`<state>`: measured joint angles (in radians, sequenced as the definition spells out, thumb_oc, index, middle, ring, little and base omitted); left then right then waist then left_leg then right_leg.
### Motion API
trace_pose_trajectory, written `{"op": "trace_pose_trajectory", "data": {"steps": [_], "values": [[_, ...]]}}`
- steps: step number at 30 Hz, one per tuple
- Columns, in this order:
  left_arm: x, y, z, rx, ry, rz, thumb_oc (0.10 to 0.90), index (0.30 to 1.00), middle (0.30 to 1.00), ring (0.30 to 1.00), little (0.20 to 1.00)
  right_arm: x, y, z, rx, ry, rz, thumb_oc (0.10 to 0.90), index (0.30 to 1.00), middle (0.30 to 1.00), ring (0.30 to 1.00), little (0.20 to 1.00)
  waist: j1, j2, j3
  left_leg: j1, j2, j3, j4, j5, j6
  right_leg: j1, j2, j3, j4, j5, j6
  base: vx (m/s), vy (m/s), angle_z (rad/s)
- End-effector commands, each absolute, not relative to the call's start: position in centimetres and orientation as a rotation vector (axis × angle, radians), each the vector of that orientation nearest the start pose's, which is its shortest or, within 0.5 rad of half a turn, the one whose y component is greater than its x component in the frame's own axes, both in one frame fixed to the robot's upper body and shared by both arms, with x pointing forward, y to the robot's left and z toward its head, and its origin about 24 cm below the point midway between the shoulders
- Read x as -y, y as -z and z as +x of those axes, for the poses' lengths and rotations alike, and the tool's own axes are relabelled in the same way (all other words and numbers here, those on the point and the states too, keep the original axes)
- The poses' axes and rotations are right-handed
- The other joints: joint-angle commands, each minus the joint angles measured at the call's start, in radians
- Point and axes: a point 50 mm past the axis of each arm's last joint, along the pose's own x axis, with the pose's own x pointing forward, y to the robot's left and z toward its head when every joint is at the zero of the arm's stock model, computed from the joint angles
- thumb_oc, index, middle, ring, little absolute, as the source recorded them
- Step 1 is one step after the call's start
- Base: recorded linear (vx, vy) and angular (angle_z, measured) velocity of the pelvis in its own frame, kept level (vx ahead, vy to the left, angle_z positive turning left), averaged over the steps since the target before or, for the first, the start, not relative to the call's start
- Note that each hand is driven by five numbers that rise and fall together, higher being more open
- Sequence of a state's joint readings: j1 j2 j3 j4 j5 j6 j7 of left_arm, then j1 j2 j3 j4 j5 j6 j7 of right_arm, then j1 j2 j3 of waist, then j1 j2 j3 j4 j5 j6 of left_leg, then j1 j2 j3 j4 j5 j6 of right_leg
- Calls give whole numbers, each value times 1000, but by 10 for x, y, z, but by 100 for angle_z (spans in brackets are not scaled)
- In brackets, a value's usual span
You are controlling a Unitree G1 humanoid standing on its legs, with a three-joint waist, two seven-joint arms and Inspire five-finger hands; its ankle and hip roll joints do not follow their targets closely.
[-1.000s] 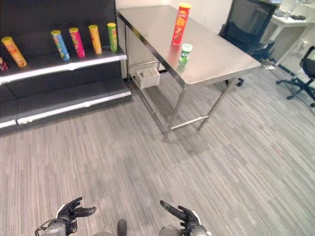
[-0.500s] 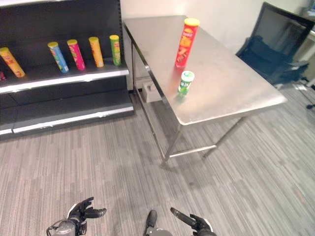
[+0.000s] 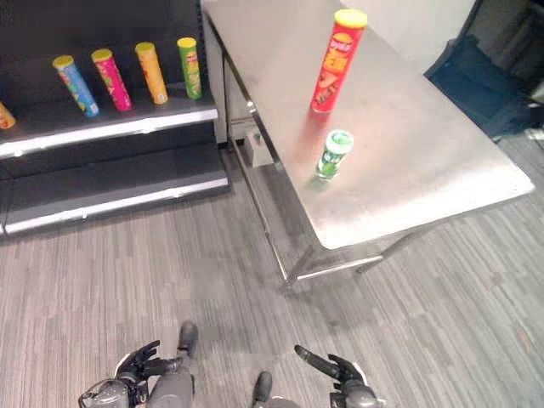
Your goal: Put the goods on the table back onto the shelves and tidy them up.
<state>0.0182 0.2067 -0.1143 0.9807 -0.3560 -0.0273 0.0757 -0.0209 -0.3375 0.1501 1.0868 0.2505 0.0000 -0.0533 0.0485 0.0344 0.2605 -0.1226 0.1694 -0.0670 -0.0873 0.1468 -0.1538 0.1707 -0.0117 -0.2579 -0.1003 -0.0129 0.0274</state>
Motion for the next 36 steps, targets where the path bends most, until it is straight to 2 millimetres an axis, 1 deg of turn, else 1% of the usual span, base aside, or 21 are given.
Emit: {"op": "trace_pose_trajectory", "data": {"steps": [1, 6, 7, 8, 9, 10, 11, 12, 13, 14, 16, 18, 19, 20, 21, 22, 24, 26, 29, 30, 36], "values": [[-231, 136, 142, -900, -266, 10, 800, 900, 900, 900, 900, 271, 136, 126, -1030, 256, -202, 800, 900, 900, 900, 900, 11, -48, -65, 62, -27, 71, 44, -34, 20, -24, -99, -21, 13, 4, 104, 151, 236, -56], [-247, 141, 127, -971, -324, 50, 800, 900, 900, 900, 900, 270, 142, 116, -1075, 331, -157, 800, 900, 900, 900, 900, 1, -63, -96, 127, -58, 162, 15, -73, 55, -45, -155, 25, 39, 23, 139, 99, 206, -51], [-247, 141, 127, -971, -324, 50, 800, 900, 900, 900, 900, 270, 142, 116, -1075, 331, -157, 800, 900, 900, 900, 900, 3, -63, -96, 128, -58, 164, 15, -74, 55, -46, -156, 27, 40, 23, 139, 77, 306, -57], [-254, 140, 126, -972, -344, 68, 800, 900, 900, 900, 900, 279, 138, 118, -1051, 405, -117, 800, 900, 900, 900, 900, -5, -66, -98, 142, -75, 186, 13, -92, 72, -66, -178, 44, 71, 27, 154, 31, 160, -45], [-254, 140, 126, -972, -344, 69, 800, 900, 900, 900, 900, 279, 138, 118, -1051, 405, -117, 800, 900, 900, 900, 900, -3, -66, -98, 143, -75, 188, 13, -93, 72, -67, -178, 47, 72, 26, 155, 37, 321, -41], [-263, 136, 127, -958, -366, 83, 800, 900, 900, 900, 900, 297, 128, 120, -991, 500, -90, 800, 900, 900, 900, 900, -18, -64, -89, 155, -91, 205, 9, -111, 92, -110, -200, 69, 151, 22, 169, 6, 167, -44], [-263, 136, 127, -958, -365, 83, 800, 900, 900, 900, 900, 297, 128, 120, -992, 501, -90, 800, 900, 900, 900, 900, -14, -65, -90, 155, -92, 208, 9, -112, 93, -114, -201, 73, 156, 20, 170, 9, 249, -51], [-266, 134, 129, -949, -369, 89, 800, 900, 900, 900, 900, 309, 121, 122, -951, 545, -91, 800, 900, 900, 900, 900, -20, -63, -85, 160, -99, 213, 8, -119, 102, -139, -206, 86, 205, 17, 178, -35, 223, -42], [-273, 129, 132, -916, -386, 96, 800, 900, 900, 900, 900, 337, 97, 128, -821, 646, -127, 800, 900, 900, 900, 900, -38, -64, -57, 179, -116, 227, 6, -133, 126, -214, -223, 116, 338, 60, 194, -82, 379, -49], [-278, 124, 135, -886, -391, 114, 800, 900, 900, 900, 900, 373, 47, 144, -575, 769, -220, 800, 900, 900, 900, 900, -69, -58, -30, 207, -126, 248, 0, -153, 142, -287, -246, 122, 439, 103, 203, -61, 311, -68], [-276, 123, 137, -866, -391, 105, 800, 900, 900, 900, 900, 391, 15, 149, -437, 822, -276, 800, 900, 900, 900, 900, -77, -59, -34, 217, -130, 251, 0, -167, 135, -288, -258, 100, 369, 100, 200, 35, 85, -49], [-276, 121, 140, -854, -389, 99, 800, 900, 900, 900, 900, 401, -30, 165, -241, 835, -336, 800, 900, 900, 900, 900, -83, -65, -38, 214, -133, 242, 0, -174, 127, -259, -251, 69, 225, 96, 190, 52, -59, -2], [-276, 121, 140, -852, -392, 94, 800, 900, 900, 900, 900, 401, -46, 172, -156, 833, -354, 800, 900, 900, 900, 900, -80, -72, -47, 210, -134, 244, 0, -171, 124, -247, -250, 66, 178, 97, 199, 21, -57, 3], [-276, 121, 140, -852, -392, 94, 800, 900, 900, 900, 900, 401, -46, 172, -156, 833, -355, 800, 900, 900, 900, 900, -80, -72, -47, 210, -134, 243, 0, -171, 124, -242, -249, 64, 169, 102, 200, 93, -114, 2], [-273, 123, 136, -860, -383, 84, 800, 900, 900, 900, 900, 401, -78, 184, -34, 785, -416, 800, 900, 900, 900, 900, -73, -84, -70, 213, -128, 242, 0, -171, 118, -206, -231, 75, 114, 113, 198, 80, -82, 1], [-273, 123, 136, -860, -383, 84, 800, 900, 900, 900, 900, 401, -78, 184, -35, 785, -416, 800, 900, 900, 900, 900, -73, -84, -70, 212, -128, 242, 0, -170, 118, -207, -231, 75, 113, 114, 198, 113, -113, 6], [-270, 125, 133, -863, -363, 79, 800, 900, 900, 900, 900, 395, -110, 198, 91, 720, -456, 800, 900, 900, 900, 900, -62, -90, -90, 210, -120, 243, 0, -167, 110, -176, -224, 51, 66, 127, 198, 75, -95, 6], [-266, 129, 126, -893, -328, 89, 800, 900, 900, 900, 900, 382, -145, 211, 221, 603, -537, 800, 900, 900, 900, 900, -48, -98, -114, 210, -100, 232, 0, -161, 93, -130, -209, 28, 15, 122, 194, 100, -141, 6], [-264, 133, 118, -917, -322, 85, 800, 900, 900, 900, 900, 375, -157, 214, 274, 555, -539, 800, 900, 900, 900, 900, -41, -98, -127, 216, -88, 225, 0, -162, 83, -113, -203, 14, 13, 110, 191, 70, -90, 24], [-259, 137, 111, -944, -297, 85, 800, 900, 900, 900, 900, 369, -163, 221, 299, 509, -547, 800, 900, 900, 900, 900, -27, -100, -135, 221, -76, 219, 0, -159, 74, -95, -197, 3, 13, 97, 184, 61, -88, 20], [-258, 139, 104, -960, -288, 85, 800, 900, 900, 900, 900, 355, -169, 235, 310, 416, -578, 800, 900, 900, 900, 900, -11, -99, -138, 233, -67, 211, 0, -159, 65, -70, -189, -12, 13, 81, 176, 41, -54, 22]]}}
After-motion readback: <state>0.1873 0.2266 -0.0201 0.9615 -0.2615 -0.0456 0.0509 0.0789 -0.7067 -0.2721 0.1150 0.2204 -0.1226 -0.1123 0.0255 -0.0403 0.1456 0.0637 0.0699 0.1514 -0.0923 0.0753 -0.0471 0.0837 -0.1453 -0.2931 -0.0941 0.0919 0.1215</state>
